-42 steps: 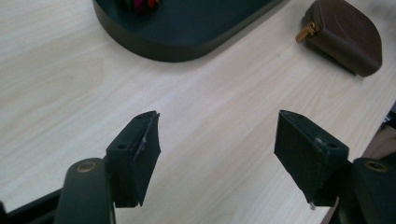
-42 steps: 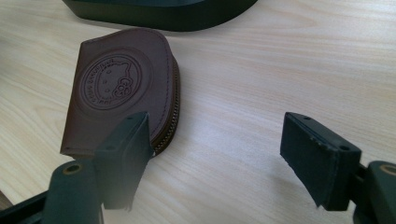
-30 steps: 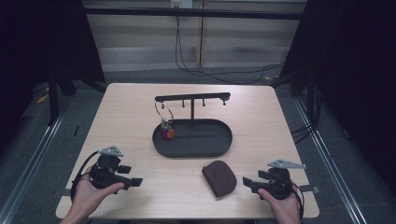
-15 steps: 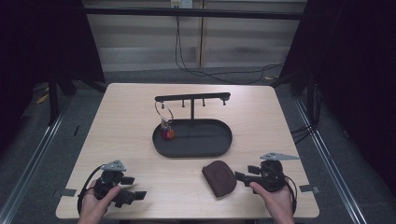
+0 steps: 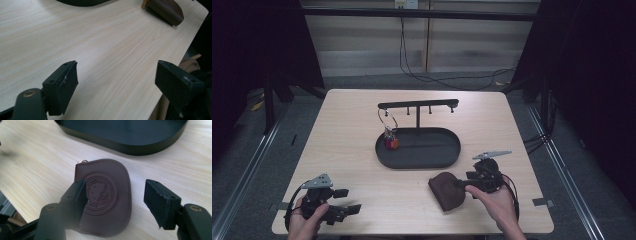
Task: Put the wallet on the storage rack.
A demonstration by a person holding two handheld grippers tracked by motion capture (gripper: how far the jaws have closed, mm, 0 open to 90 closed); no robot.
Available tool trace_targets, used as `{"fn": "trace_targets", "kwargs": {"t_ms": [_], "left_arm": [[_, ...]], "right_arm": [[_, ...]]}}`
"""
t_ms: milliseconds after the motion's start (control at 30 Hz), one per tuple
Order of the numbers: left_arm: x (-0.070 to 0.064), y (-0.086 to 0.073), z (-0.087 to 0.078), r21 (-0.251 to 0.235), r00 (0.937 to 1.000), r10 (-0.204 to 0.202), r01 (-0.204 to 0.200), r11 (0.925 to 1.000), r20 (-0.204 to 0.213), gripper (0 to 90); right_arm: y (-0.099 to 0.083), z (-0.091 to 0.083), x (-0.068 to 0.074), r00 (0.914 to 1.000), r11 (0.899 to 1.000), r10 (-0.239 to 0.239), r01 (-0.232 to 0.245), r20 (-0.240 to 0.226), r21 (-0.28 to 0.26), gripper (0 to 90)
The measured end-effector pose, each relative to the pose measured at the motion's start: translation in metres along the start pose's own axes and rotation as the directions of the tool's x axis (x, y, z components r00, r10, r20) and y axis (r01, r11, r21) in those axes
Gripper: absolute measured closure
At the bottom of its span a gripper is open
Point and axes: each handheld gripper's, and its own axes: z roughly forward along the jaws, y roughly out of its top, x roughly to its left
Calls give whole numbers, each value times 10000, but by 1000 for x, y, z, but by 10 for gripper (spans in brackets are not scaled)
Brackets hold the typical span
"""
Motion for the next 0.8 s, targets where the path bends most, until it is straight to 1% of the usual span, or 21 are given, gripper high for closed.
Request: {"fn": "trace_targets", "kwargs": {"t_ms": [33,67,100,133,167,233,267,300,333,367,400,467,500,533,567,600,633,667,700,767,800], "left_arm": [[0,0,0,0,10000,0,0,10000,0,184],[1,0,0,19,9999,-44,43,10000,133,184],[2,0,0,73,9997,-116,114,9999,232,184],[3,1,-1,92,9998,-76,74,9999,160,184],[4,1,-1,130,9997,-78,75,9999,220,184],[4,1,-1,124,9997,-72,69,9999,233,184],[4,1,-2,206,9996,25,-30,9998,271,184],[4,1,-2,206,9996,25,-30,9998,271,184],[3,1,-1,194,9998,22,-26,9998,215,184],[3,2,-1,208,9998,55,-58,9998,184,184],[4,2,-1,268,9998,68,-73,9996,186,184],[4,2,0,321,9997,58,-66,9995,242,184],[4,2,0,317,9997,51,-58,9995,223,184],[4,2,0,329,9997,34,-41,9995,238,184],[4,2,0,346,9998,75,-82,9994,210,184],[4,2,0,258,9999,62,-66,9996,124,184],[4,2,0,258,9999,62,-66,9996,124,184],[5,2,0,284,9999,54,-58,9996,120,184],[6,2,-1,274,9999,35,-39,9996,131,184],[6,2,-1,271,9999,8,-11,9996,132,184],[6,2,0,288,9999,-6,2,9996,157,184]], "right_arm": [[2,2,2,9999,9997,-106,105,61,222,373],[2,2,2,9999,9997,-106,105,61,222,373],[6,6,5,9994,9978,-196,177,288,637,382],[8,9,5,9992,9955,-285,258,278,912,383],[10,11,5,9991,9935,-264,226,329,1115,388],[14,17,2,9985,9871,-382,315,401,1573,388],[15,19,1,9985,9848,-360,285,412,1712,388],[17,21,0,9983,9823,-391,304,440,1848,388],[17,21,0,9983,9823,-391,304,440,1848,388],[18,23,0,9981,9786,-401,297,467,2036,386],[22,27,-1,9988,9678,-348,248,356,2507,360],[24,28,-1,9985,9657,-374,262,388,2582,359],[28,30,0,9986,9577,-364,236,394,2867,304],[28,30,0,9986,9577,-364,236,394,2867,304],[29,33,-1,9988,9522,-366,250,324,3043,269],[32,38,0,9986,9335,-474,353,252,3568,266],[33,39,1,9990,9288,-360,240,256,3698,269],[33,39,1,9990,9288,-360,240,256,3698,269],[34,41,3,9990,9235,-389,272,228,3827,271],[34,45,2,9989,9188,-454,372,116,3930,278],[34,47,2,9992,9135,-390,318,94,4056,278]]}}
